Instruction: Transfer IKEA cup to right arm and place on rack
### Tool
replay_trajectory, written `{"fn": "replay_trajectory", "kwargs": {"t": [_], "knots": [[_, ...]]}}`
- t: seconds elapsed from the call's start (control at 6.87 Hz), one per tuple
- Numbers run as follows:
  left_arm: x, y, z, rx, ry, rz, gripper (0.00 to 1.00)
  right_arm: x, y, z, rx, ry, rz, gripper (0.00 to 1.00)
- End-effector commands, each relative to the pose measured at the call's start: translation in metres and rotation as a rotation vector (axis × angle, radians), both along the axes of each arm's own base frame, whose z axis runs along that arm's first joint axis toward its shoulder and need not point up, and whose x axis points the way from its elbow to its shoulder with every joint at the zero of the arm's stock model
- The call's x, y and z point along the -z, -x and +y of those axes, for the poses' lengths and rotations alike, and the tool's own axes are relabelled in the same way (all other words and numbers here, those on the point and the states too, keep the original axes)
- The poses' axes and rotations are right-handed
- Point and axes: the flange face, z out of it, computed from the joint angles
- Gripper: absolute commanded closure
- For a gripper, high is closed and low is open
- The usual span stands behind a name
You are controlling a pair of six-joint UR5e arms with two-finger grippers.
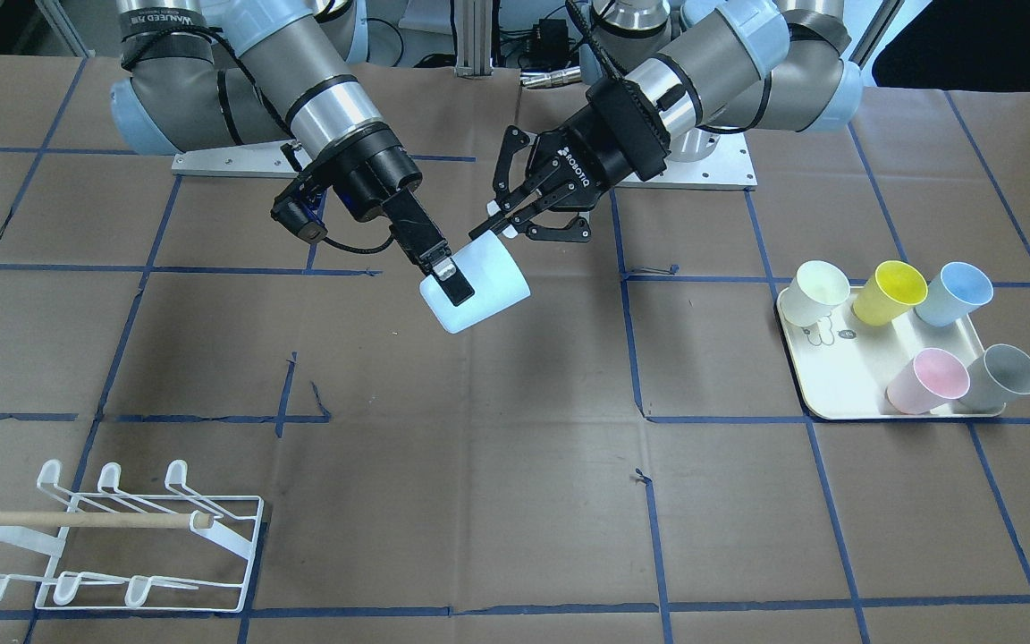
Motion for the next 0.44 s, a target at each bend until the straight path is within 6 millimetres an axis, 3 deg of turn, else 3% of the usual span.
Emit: {"fn": "replay_trajectory", "kwargs": {"t": [0.0,0.15,0.29], "knots": [[-0.0019,0.0001,0.0011,0.001,0.003,0.002,1.00,0.0006,-0.0001,0.0007,-0.005,0.000,0.003,0.33],[-0.0018,0.0000,0.0010,-0.004,-0.005,0.006,1.00,0.0005,-0.0004,0.0009,-0.010,0.003,0.005,0.51],[-0.0024,0.0000,0.0013,-0.007,-0.010,0.009,1.00,0.0005,-0.0004,0.0009,-0.010,0.003,0.006,0.59]]}}
